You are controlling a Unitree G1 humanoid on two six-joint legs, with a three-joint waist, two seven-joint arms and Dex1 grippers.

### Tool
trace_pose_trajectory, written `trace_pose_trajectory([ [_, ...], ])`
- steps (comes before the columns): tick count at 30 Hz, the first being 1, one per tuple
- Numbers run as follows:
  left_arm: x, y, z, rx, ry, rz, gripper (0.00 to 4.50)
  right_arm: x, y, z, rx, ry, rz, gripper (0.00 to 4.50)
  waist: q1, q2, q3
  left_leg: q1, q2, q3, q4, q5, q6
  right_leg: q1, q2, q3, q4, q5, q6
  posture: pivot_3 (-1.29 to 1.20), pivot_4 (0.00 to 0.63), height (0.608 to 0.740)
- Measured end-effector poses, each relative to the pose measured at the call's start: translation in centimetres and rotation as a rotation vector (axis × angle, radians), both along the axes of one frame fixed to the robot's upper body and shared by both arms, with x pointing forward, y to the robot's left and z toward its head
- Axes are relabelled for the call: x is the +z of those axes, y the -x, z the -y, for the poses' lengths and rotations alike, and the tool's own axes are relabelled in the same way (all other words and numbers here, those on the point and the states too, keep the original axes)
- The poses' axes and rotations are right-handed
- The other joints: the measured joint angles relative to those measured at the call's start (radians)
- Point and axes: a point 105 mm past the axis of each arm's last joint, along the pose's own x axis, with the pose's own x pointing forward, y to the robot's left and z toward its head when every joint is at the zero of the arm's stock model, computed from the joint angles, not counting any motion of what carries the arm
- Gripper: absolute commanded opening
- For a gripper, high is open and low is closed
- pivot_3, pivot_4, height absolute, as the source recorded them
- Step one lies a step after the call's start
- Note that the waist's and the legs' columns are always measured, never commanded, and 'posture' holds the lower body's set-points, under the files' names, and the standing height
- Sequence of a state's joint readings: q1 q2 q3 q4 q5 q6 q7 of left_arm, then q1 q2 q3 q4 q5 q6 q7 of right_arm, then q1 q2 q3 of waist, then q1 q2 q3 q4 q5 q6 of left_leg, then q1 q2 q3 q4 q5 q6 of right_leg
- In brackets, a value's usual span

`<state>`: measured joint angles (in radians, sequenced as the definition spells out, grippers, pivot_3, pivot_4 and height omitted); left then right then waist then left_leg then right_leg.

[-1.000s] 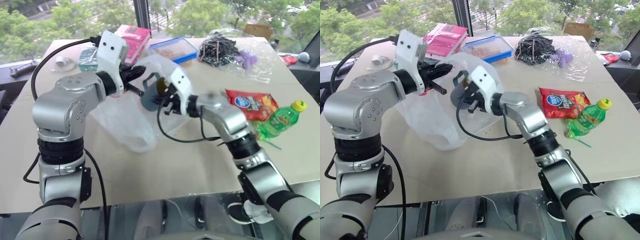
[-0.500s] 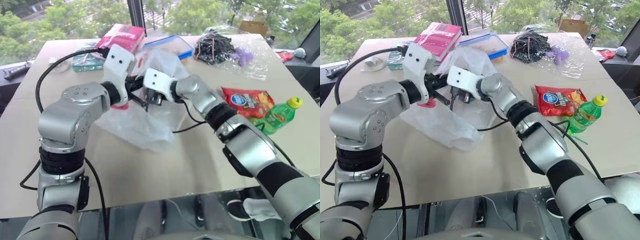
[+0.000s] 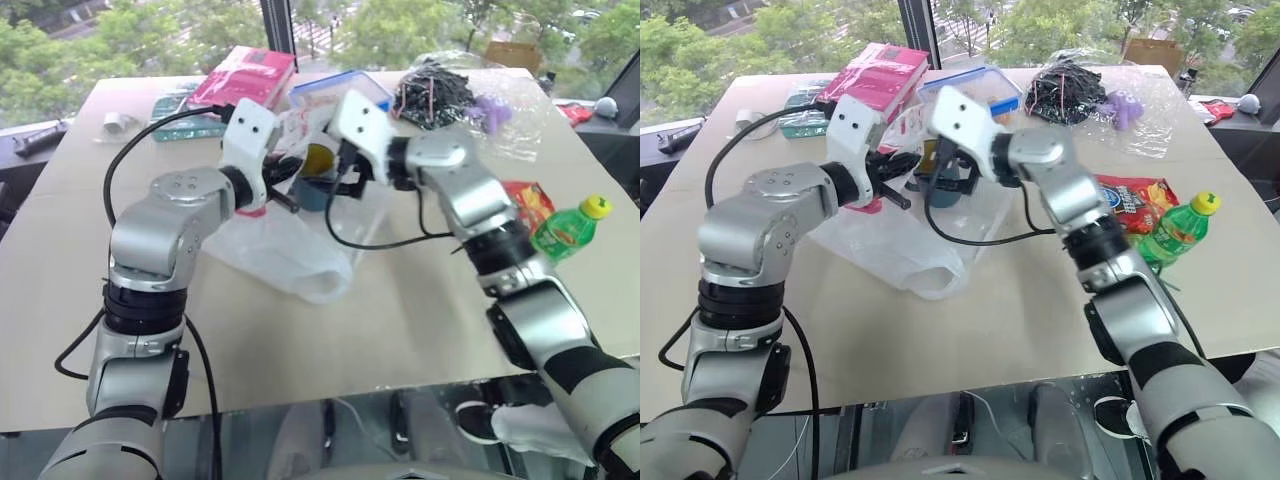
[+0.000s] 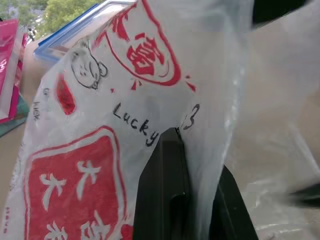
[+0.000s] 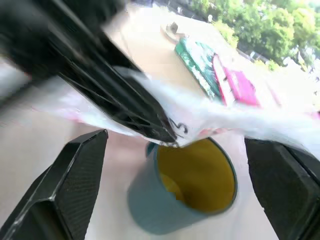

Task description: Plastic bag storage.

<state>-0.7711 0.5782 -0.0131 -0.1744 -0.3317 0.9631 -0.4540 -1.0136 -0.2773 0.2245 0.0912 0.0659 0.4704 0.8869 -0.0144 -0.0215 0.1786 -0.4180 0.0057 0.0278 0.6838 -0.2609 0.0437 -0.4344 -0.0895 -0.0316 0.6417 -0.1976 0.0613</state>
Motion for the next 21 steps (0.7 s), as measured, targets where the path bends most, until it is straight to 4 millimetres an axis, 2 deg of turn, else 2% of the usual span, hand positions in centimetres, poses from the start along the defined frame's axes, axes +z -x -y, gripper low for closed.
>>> trace_pose_trajectory([
  [3, 0.0, -0.6, 0.1, 0.001, 0.011, 0.006, 0.0, 0.7, 1.9, 2.9, -0.081, -0.037, -0.006, 4.39, 0.004, 0.0, 0.0, 0.001, -0.001, 0.001, 0.001, 0.0, 0.0, 0.0, 0.0, 0.0, -0.001, 0.0, 0.0, 0.0, 0.15, 0.74],
  [7, -0.2, -1.1, 0.5, -0.008, 0.022, 0.002, 0.0, -0.6, 4.7, 6.2, -0.221, -0.104, -0.079, 4.39, 0.008, 0.0, 0.0, 0.001, -0.001, 0.002, 0.002, 0.0, 0.001, 0.0, 0.0, 0.001, 0.0, 0.0, 0.0, 0.0, 0.15, 0.74],
  [10, -0.2, -1.3, 1.3, -0.041, 0.015, 0.011, 0.0, 1.1, 6.5, 8.8, -0.405, -0.223, -0.025, 4.39, 0.006, 0.0, 0.0, 0.002, -0.001, 0.002, 0.002, 0.0, 0.001, 0.0, 0.0, 0.002, 0.0, 0.0, 0.0, 0.0, 0.15, 0.74],
  [12, -0.2, -1.5, 1.5, -0.055, 0.021, 0.01, 0.0, 1.8, 7.6, 11.3, -0.555, -0.277, 0.022, 4.39, 0.008, -0.001, 0.0, 0.002, -0.001, 0.001, 0.002, 0.0, 0.001, 0.0, 0.0, 0.001, 0.0, 0.0, 0.0, 0.0, 0.15, 0.74],
  [17, -0.9, -2.1, 1.5, -0.056, 0.025, -0.013, 0.0, -0.3, 8.4, 18.4, -0.971, -0.277, 0.006, 4.39, 0.011, -0.001, 0.0, 0.002, -0.002, 0.002, 0.002, -0.002, 0.004, 0.001, 0.0, 0.001, 0.0, 0.0, 0.0, 0.0, 0.15, 0.74],
  [21, -1.1, -2.3, 1.7, -0.069, 0.014, -0.011, 0.0, -1.6, 9.0, 22.4, -1.195, -0.279, -0.009, 4.39, 0.011, 0.0, 0.0, 0.002, -0.002, 0.003, 0.002, -0.002, 0.004, 0.001, 0.0, 0.002, 0.0, 0.0, 0.0, 0.0, 0.15, 0.74],
])
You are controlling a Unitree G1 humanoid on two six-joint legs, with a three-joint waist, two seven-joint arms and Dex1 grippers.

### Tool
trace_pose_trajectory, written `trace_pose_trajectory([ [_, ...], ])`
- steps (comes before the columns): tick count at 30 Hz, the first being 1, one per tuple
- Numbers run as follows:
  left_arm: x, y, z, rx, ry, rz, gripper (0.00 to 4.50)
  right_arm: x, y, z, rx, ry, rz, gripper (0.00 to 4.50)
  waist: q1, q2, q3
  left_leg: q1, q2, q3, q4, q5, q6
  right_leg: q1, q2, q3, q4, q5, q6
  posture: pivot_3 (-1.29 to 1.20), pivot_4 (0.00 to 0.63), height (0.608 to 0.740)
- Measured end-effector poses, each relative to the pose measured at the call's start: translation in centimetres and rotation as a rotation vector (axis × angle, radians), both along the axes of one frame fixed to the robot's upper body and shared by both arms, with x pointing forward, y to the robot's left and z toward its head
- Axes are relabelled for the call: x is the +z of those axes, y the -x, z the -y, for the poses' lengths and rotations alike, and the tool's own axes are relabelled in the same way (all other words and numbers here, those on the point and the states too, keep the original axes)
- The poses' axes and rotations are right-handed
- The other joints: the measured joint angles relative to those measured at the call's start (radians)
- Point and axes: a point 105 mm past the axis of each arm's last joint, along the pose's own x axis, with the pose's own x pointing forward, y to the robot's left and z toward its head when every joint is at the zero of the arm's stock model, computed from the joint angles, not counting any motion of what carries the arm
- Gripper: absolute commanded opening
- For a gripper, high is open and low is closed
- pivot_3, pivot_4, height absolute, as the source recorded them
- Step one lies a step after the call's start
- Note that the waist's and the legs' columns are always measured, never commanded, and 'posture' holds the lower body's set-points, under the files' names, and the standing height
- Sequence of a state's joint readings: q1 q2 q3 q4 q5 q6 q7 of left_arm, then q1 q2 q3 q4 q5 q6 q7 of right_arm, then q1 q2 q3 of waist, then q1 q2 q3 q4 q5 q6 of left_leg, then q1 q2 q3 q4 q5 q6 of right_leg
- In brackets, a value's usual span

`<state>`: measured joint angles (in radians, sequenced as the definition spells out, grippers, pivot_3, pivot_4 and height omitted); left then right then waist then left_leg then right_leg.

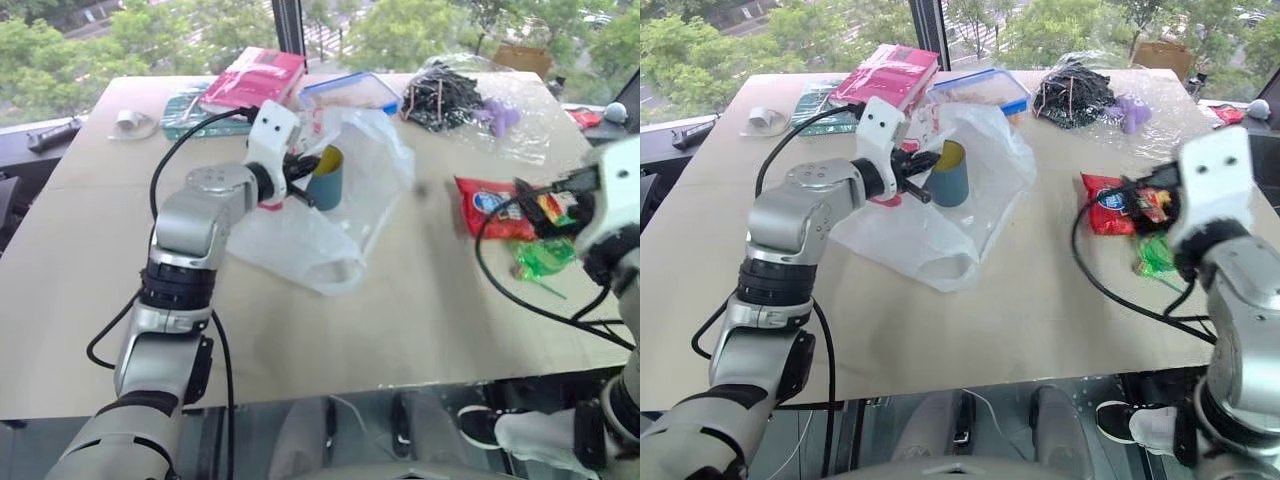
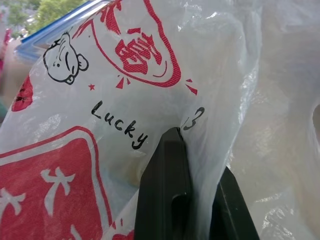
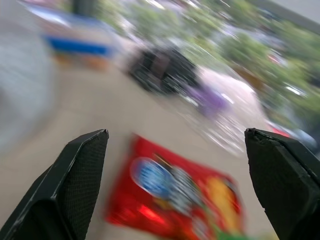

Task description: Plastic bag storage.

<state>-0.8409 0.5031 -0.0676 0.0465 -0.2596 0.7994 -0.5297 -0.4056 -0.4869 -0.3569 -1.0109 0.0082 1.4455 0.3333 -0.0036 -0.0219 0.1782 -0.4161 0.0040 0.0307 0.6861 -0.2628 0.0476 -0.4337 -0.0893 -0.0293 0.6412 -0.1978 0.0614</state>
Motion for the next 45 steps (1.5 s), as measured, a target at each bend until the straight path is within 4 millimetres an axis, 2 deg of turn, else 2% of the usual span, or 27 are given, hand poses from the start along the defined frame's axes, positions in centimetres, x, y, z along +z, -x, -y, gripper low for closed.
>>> trace_pose_trajectory([
  [3, -0.1, 0.0, 0.7, -0.026, -0.005, 0.001, 0.0, -0.7, 0.4, 1.4, -0.086, -0.031, -0.016, 4.39, -0.002, 0.0, 0.0, 0.001, 0.0, 0.0, 0.0, 0.0, 0.001, 0.0, 0.0, 0.0, 0.0, 0.0, 0.0, 0.0, 0.15, 0.74],
  [6, 0.0, 0.0, 0.8, -0.029, -0.004, 0.005, 0.0, -1.3, 0.5, 1.8, -0.118, -0.066, -0.025, 4.39, -0.006, 0.0, 0.0, 0.001, 0.0, 0.0, 0.0, -0.001, 0.001, 0.0, 0.0, 0.0, 0.0, 0.0, 0.0, 0.0, 0.15, 0.74],
  [8, 0.0, 0.0, 0.9, -0.03, -0.004, 0.007, 0.0, -2.0, 0.6, 2.0, -0.132, -0.099, -0.041, 4.39, -0.005, 0.0, 0.0, 0.0, 0.0, -0.001, 0.0, -0.001, 0.001, 0.0, 0.0, 0.0, 0.0, 0.0, 0.0, 0.0, 0.15, 0.74],
  [12, 0.0, 0.0, 1.0, -0.032, -0.001, 0.007, 0.0, -4.7, 0.4, 3.3, -0.199, -0.23, -0.082, 4.39, -0.005, 0.0, 0.0, 0.0, 0.0, 0.0, 0.0, -0.001, 0.001, 0.0, 0.0, 0.0, 0.0, 0.0, 0.0, 0.0, 0.15, 0.74],
  [18, -0.1, 0.0, 1.0, -0.028, 0.0, 0.0, 0.0, -6.6, -0.1, 4.5, -0.238, -0.334, -0.08, 4.39, -0.006, 0.0, 0.0, 0.001, 0.0, 0.0, 0.0, -0.001, 0.001, 0.0, 0.001, 0.0, 0.0, 0.0, 0.0, 0.0, 0.15, 0.74],
  [27, 0.1, -0.1, 0.2, 0.004, 0.026, -0.016, 0.0, -9.8, -1.7, 5.0, -0.179, -0.369, -0.123, 4.39, -0.007, 0.0, 0.0, 0.001, 0.0, 0.0, 0.0, -0.001, 0.001, 0.001, 0.001, 0.0, 0.0, 0.0, 0.0, 0.0, 0.15, 0.74],
  [33, 0.1, 0.0, 0.1, 0.008, 0.025, -0.022, 0.0, -10.6, -2.6, 5.1, -0.149, -0.363, -0.122, 4.39, -0.007, 0.0, 0.0, 0.001, 0.0, 0.0, 0.0, -0.001, 0.001, 0.001, 0.001, 0.0, 0.0, 0.0, 0.0, 0.0, 0.15, 0.74],
  [36, 0.4, 0.1, 0.3, 0.005, 0.022, -0.011, 0.0, -10.8, -3.1, 5.4, -0.136, -0.338, -0.111, 3.6, -0.007, 0.0, 0.0, 0.001, 0.0, 0.0, 0.0, -0.001, 0.001, 0.001, 0.0, 0.001, 0.0, 0.0, 0.0, 0.0, 0.15, 0.74],
  [37, 0.5, 0.2, 0.3, 0.005, 0.021, -0.007, 0.0, -10.9, -3.2, 5.4, -0.129, -0.324, -0.11, 3.12, -0.006, 0.0, 0.0, 0.001, 0.0, 0.0, 0.0, -0.001, 0.001, 0.001, 0.0, 0.001, 0.0, 0.0, 0.0, 0.0, 0.15, 0.74],
  [45, 0.6, 0.2, 0.1, 0.012, 0.023, -0.003, 0.0, -10.8, -3.0, 4.8, -0.034, -0.201, -0.111, 3.04, -0.007, 0.0, 0.0, 0.002, 0.0, 0.0, 0.0, -0.001, 0.001, 0.001, 0.0, 0.001, 0.0, 0.0, 0.0, 0.0, 0.15, 0.74],
])
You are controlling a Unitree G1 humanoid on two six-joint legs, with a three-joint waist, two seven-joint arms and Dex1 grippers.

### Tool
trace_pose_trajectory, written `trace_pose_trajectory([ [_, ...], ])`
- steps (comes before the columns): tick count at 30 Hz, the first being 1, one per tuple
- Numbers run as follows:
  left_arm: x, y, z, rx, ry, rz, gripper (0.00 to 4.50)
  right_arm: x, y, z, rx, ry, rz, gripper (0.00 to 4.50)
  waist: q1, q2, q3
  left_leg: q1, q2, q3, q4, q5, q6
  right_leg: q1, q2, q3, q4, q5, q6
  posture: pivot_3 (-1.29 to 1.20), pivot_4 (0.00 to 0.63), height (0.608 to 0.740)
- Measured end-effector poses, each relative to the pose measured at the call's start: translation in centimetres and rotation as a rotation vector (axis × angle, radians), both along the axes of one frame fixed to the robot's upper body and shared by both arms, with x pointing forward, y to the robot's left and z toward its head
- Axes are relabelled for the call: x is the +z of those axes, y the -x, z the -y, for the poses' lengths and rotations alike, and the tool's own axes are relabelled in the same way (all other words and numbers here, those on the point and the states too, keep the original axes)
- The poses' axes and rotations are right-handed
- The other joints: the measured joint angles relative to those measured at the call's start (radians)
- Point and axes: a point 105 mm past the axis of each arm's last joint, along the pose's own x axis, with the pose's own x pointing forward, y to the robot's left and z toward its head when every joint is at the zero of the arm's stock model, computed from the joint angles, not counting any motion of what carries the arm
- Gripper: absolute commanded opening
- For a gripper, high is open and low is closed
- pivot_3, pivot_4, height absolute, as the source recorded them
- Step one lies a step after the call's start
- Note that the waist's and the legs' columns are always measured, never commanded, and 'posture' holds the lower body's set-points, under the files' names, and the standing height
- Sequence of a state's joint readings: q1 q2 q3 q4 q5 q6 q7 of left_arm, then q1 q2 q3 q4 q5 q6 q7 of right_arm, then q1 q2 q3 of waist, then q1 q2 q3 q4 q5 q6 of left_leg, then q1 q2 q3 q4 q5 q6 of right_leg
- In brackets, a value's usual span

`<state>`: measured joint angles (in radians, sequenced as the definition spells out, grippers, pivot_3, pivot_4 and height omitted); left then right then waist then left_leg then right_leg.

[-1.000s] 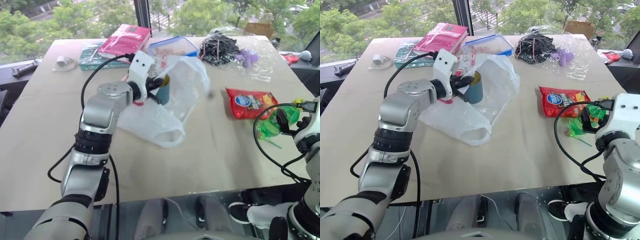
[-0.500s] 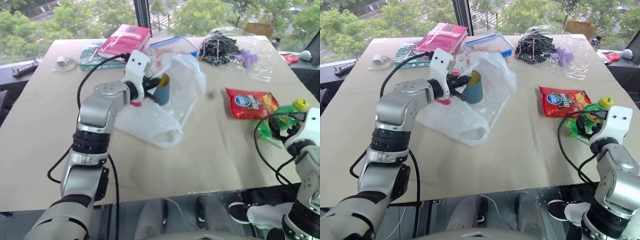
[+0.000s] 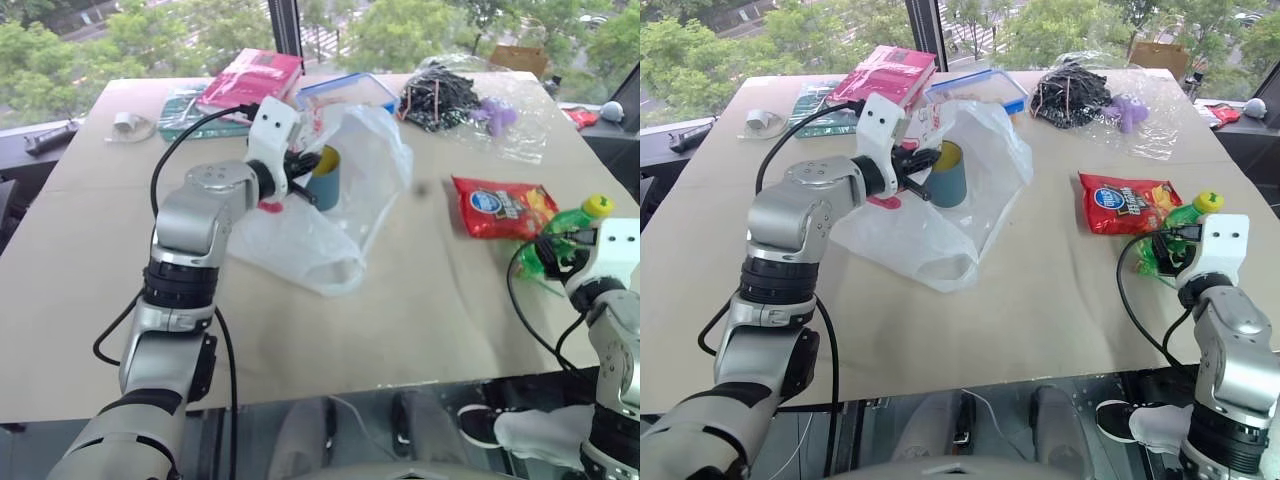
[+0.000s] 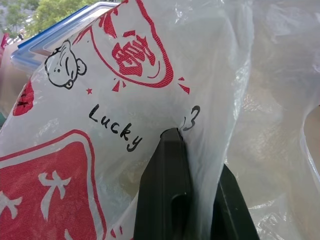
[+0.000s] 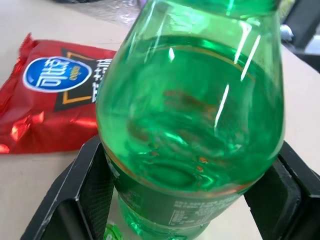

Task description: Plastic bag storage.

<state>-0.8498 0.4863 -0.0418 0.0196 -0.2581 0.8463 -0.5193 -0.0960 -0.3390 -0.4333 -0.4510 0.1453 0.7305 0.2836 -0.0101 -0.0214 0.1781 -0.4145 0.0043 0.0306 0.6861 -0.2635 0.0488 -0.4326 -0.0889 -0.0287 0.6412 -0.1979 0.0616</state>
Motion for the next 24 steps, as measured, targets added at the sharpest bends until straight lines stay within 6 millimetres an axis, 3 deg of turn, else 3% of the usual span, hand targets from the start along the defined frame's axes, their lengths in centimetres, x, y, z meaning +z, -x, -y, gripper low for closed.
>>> trace_pose_trajectory([
  [4, 0.1, 0.0, -0.1, 0.0, 0.002, 0.001, 0.0, 1.9, -0.2, -3.5, 0.167, -0.012, 0.041, 3.04, -0.01, 0.001, 0.001, 0.001, 0.001, 0.001, 0.0, 0.0, 0.0, -0.001, 0.001, 0.002, 0.001, 0.0, 0.0, 0.0, 0.15, 0.74],
  [6, 0.1, 0.1, 0.0, -0.008, 0.002, 0.003, 0.0, 4.6, -0.9, -7.9, 0.33, -0.041, 0.114, 3.04, -0.023, 0.001, 0.001, 0.001, 0.002, 0.002, 0.0, 0.0, 0.0, -0.001, 0.002, 0.003, 0.002, 0.0, 0.0, 0.0, 0.15, 0.74],
  [7, 0.3, 0.2, 0.3, -0.021, 0.004, 0.008, 0.0, 7.0, -1.1, -12.1, 0.478, -0.055, 0.191, 3.04, -0.028, 0.001, 0.001, 0.002, 0.002, 0.002, 0.0, 0.0, 0.0, -0.001, 0.002, 0.003, 0.002, 0.0, 0.0, 0.0, 0.15, 0.74],
  [10, 0.5, 0.4, 0.5, -0.037, 0.007, 0.012, 0.0, 9.2, -1.1, -17.8, 0.671, -0.112, 0.263, 3.04, -0.026, 0.001, 0.0, 0.001, 0.002, -0.001, 0.0, 0.0, 0.0, -0.001, 0.003, 0.001, 0.001, 0.0, 0.0, 0.0, 0.15, 0.74],
  [12, 0.6, 0.5, 0.5, -0.037, 0.007, 0.01, 0.0, 8.8, -1.5, -21.0, 0.768, -0.139, 0.24, 3.04, -0.016, 0.001, 0.0, -0.001, 0.001, -0.001, 0.0, 0.002, -0.003, -0.001, 0.001, 0.0, 0.0, 0.0, 0.0, 0.0, 0.15, 0.74],
  [16, 1.2, 0.8, 0.2, -0.032, 0.004, 0.018, 0.0, 5.9, -3.9, -24.7, 0.834, -0.221, 0.127, 3.04, 0.002, 0.001, 0.0, -0.002, -0.001, 0.0, 0.001, 0.001, -0.002, 0.0, 0.0, 0.001, -0.003, 0.0, 0.0, 0.0, 0.15, 0.74],
  [21, 2.7, 1.8, 0.4, -0.057, 0.028, 0.05, 0.0, 3.4, -6.5, -26.3, 0.853, -0.258, 0.055, 3.04, -0.003, 0.001, 0.001, -0.003, -0.001, -0.001, 0.0, 0.001, -0.002, -0.001, 0.0, 0.0, -0.002, 0.0, 0.0, 0.0, 0.15, 0.74],
  [24, 3.2, 2.4, 0.7, -0.079, 0.041, 0.065, 0.0, 3.0, -7.6, -27.1, 0.86, -0.292, 0.04, 3.04, -0.008, 0.001, 0.001, -0.002, 0.0, 0.0, 0.0, 0.001, -0.002, -0.001, 0.001, 0.001, -0.001, 0.0, 0.0, 0.0, 0.15, 0.74],
])
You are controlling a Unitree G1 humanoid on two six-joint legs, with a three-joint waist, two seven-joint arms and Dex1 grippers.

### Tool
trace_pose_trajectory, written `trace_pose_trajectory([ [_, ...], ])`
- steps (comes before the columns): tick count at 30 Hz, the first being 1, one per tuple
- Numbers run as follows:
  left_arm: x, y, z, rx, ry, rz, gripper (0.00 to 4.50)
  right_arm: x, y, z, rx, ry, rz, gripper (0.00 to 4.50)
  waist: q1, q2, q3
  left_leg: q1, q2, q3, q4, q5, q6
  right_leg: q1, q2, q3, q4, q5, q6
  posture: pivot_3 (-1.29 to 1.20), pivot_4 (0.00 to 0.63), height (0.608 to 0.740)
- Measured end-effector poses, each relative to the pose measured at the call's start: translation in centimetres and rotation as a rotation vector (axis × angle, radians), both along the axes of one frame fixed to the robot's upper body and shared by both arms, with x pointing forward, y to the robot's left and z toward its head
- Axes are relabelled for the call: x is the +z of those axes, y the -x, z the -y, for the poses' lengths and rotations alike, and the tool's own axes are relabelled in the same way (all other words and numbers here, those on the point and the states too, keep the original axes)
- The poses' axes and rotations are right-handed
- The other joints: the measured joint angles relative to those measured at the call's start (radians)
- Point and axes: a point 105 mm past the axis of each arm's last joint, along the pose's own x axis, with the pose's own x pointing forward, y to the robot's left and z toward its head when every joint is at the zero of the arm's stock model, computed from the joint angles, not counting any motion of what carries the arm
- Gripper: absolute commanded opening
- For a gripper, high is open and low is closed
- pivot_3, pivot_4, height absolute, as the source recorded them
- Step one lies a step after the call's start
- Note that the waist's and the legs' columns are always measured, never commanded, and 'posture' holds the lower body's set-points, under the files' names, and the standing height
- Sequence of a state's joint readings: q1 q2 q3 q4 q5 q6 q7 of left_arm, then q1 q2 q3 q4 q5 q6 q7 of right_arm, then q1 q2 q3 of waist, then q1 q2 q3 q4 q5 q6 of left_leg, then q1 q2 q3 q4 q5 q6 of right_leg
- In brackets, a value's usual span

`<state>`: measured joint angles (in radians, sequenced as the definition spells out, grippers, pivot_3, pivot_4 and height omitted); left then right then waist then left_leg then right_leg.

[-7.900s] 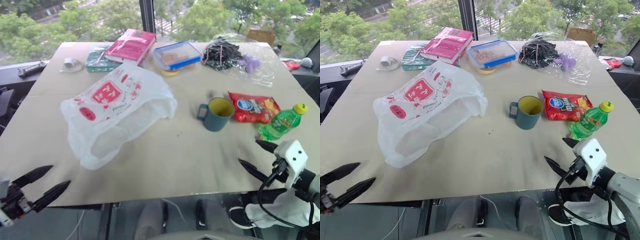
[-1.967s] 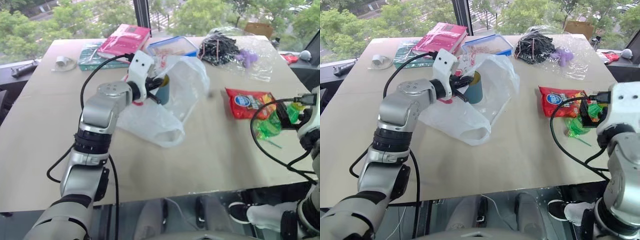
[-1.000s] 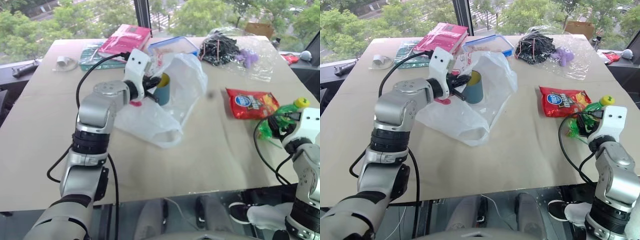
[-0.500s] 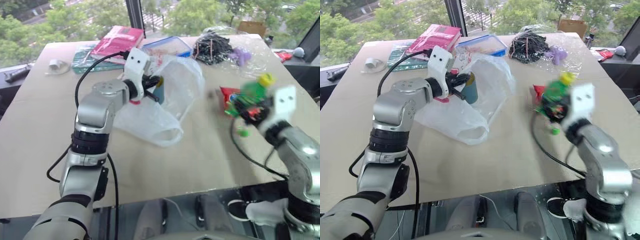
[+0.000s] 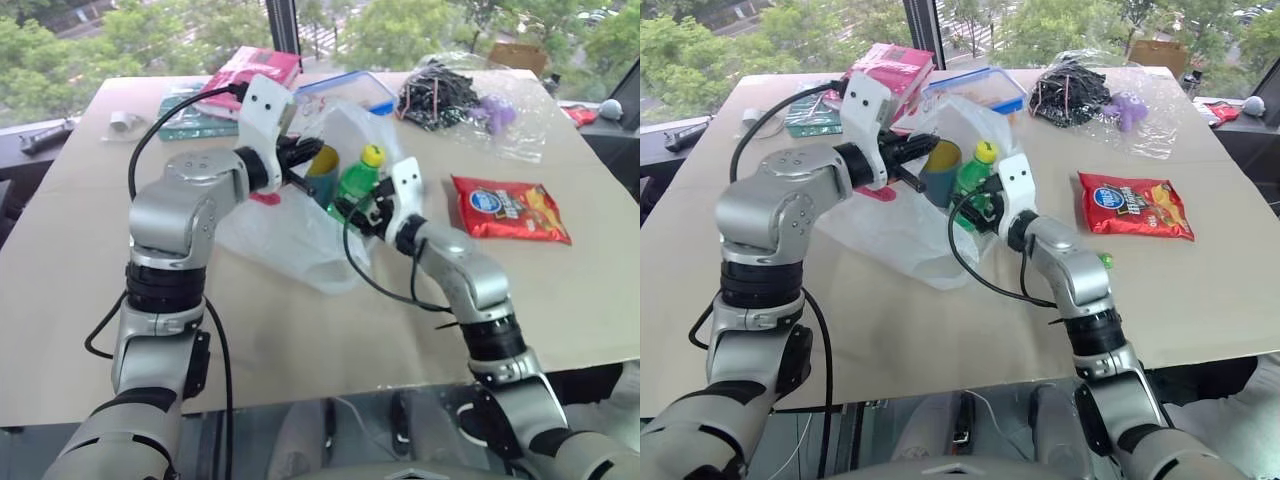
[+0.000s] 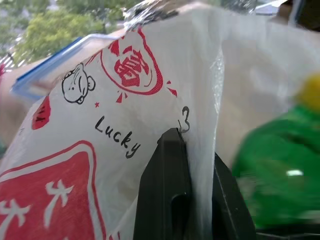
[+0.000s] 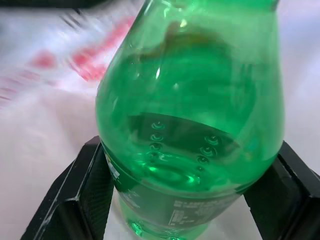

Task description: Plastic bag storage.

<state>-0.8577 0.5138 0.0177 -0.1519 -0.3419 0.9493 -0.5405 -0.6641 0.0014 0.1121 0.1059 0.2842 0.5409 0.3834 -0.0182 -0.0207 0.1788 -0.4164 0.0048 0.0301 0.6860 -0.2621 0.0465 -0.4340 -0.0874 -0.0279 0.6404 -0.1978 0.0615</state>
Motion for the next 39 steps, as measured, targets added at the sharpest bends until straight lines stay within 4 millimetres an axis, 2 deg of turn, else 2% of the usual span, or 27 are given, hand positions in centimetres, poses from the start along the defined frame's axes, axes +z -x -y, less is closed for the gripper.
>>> trace_pose_trajectory([
  [3, 0.3, 0.7, 0.2, -0.019, 0.007, 0.017, 0.0, 0.5, -1.5, -2.2, 0.046, -0.074, -0.085, 3.04, -0.015, 0.0, 0.0, 0.001, 0.001, 0.0, 0.0, 0.001, -0.001, 0.0, 0.0, 0.001, 0.001, 0.0, 0.0, 0.0, 0.15, 0.74],
  [5, 0.0, 0.9, 0.2, -0.021, 0.006, 0.005, 0.0, 1.5, -1.8, -3.8, 0.108, -0.131, -0.133, 3.04, -0.021, 0.0, 0.0, 0.001, 0.001, 0.0, 0.0, 0.001, -0.001, 0.0, 0.0, 0.001, 0.001, 0.0, 0.0, 0.0, 0.15, 0.74],
  [7, -0.2, 0.9, 0.1, -0.013, 0.006, -0.001, 0.0, 1.8, -1.8, -4.5, 0.137, -0.163, -0.156, 3.04, -0.022, 0.0, 0.0, 0.001, 0.001, 0.0, -0.001, 0.001, -0.001, 0.0, 0.0, 0.0, 0.002, 0.0, 0.0, 0.0, 0.15, 0.74],
  [11, -0.6, 0.8, -0.4, 0.018, 0.005, -0.009, 0.0, 0.9, -1.6, -4.8, 0.188, -0.222, -0.311, 3.04, -0.016, 0.0, 0.0, 0.0, 0.001, -0.001, -0.001, 0.0, -0.001, 0.0, -0.001, 0.0, 0.002, 0.0, 0.0, 0.0, 0.15, 0.74],
  [15, -1.7, 0.7, -0.7, 0.032, 0.003, -0.034, 0.0, -0.7, -0.8, -5.7, 0.241, -0.172, -0.402, 3.04, -0.02, 0.0, 0.0, 0.0, 0.0, 0.0, -0.002, 0.001, -0.001, -0.001, 0.0, 0.0, 0.002, 0.0, 0.0, 0.0, 0.15, 0.74],
  [16, -1.7, 0.7, -0.7, 0.033, 0.003, -0.033, 0.0, -1.1, -0.8, -5.9, 0.246, -0.163, -0.419, 4.05, -0.02, 0.0, 0.0, 0.0, 0.0, 0.0, -0.002, 0.001, -0.001, -0.001, 0.0, 0.0, 0.001, 0.0, 0.0, 0.0, 0.15, 0.74],
  [17, -1.7, 0.8, -0.7, 0.032, 0.003, -0.03, 0.0, -1.2, -0.9, -6.0, 0.251, -0.161, -0.424, 4.35, -0.021, 0.0, 0.0, 0.0, 0.0, 0.0, -0.002, 0.001, -0.001, -0.001, 0.0, 0.0, 0.001, 0.0, 0.0, 0.0, 0.15, 0.74],
  [19, -1.8, 0.8, -0.6, 0.031, 0.003, -0.031, 0.0, -1.3, -1.0, -6.5, 0.258, -0.143, -0.436, 4.44, -0.022, 0.0, 0.0, 0.001, 0.0, 0.001, -0.002, 0.001, -0.001, -0.001, 0.0, 0.001, 0.001, 0.0, 0.0, 0.0, 0.15, 0.74],
  [22, -2.1, 0.7, -0.8, 0.037, 0.003, -0.036, 0.0, -1.4, -1.5, -6.2, 0.221, -0.111, -0.428, 4.44, -0.023, 0.0, 0.0, 0.001, 0.0, 0.001, -0.002, 0.001, -0.001, -0.001, 0.0, 0.001, 0.002, 0.0, 0.0, 0.0, 0.15, 0.74],
  [25, -2.3, 0.6, -0.9, 0.046, 0.007, -0.038, 0.0, -1.1, -1.6, -5.1, 0.204, -0.072, -0.396, 4.44, -0.019, 0.0, 0.0, 0.0, 0.0, 0.0, -0.002, 0.001, -0.001, -0.001, -0.001, 0.0, 0.002, 0.0, 0.0, 0.0, 0.15, 0.74],
  [31, -3.5, -0.4, -1.4, 0.079, 0.035, -0.083, 0.0, 1.6, 0.1, -0.3, 0.206, -0.091, -0.372, 4.44, -0.013, 0.0, 0.0, 0.0, 0.0, 0.0, -0.002, 0.0, -0.001, -0.001, -0.001, 0.0, 0.001, 0.0, 0.0, 0.0, 0.15, 0.74],
  [34, -3.6, -0.6, -1.0, 0.065, 0.049, -0.084, 0.0, 1.3, 0.1, -0.8, 0.204, -0.077, -0.377, 4.44, -0.024, 0.0, 0.0, 0.002, 0.0, 0.001, -0.002, 0.0, -0.001, -0.001, 0.0, 0.001, 0.002, 0.0, 0.0, 0.0, 0.15, 0.74],
  [37, -3.2, -0.7, 0.2, 0.025, 0.048, -0.067, 0.0, -0.3, 0.5, -3.2, 0.225, -0.041, -0.402, 4.44, -0.027, 0.0, 0.0, 0.002, 0.001, 0.002, -0.002, 0.001, -0.001, -0.002, 0.001, 0.002, 0.002, 0.0, 0.0, 0.0, 0.15, 0.74],
  [39, -3.0, -0.6, 0.4, 0.015, 0.045, -0.062, 0.0, -0.4, 0.6, -3.9, 0.223, -0.039, -0.384, 4.44, -0.025, 0.0, 0.0, 0.001, 0.001, 0.002, -0.002, 0.001, -0.001, -0.002, 0.0, 0.002, 0.002, 0.0, 0.0, 0.0, 0.15, 0.74],
])
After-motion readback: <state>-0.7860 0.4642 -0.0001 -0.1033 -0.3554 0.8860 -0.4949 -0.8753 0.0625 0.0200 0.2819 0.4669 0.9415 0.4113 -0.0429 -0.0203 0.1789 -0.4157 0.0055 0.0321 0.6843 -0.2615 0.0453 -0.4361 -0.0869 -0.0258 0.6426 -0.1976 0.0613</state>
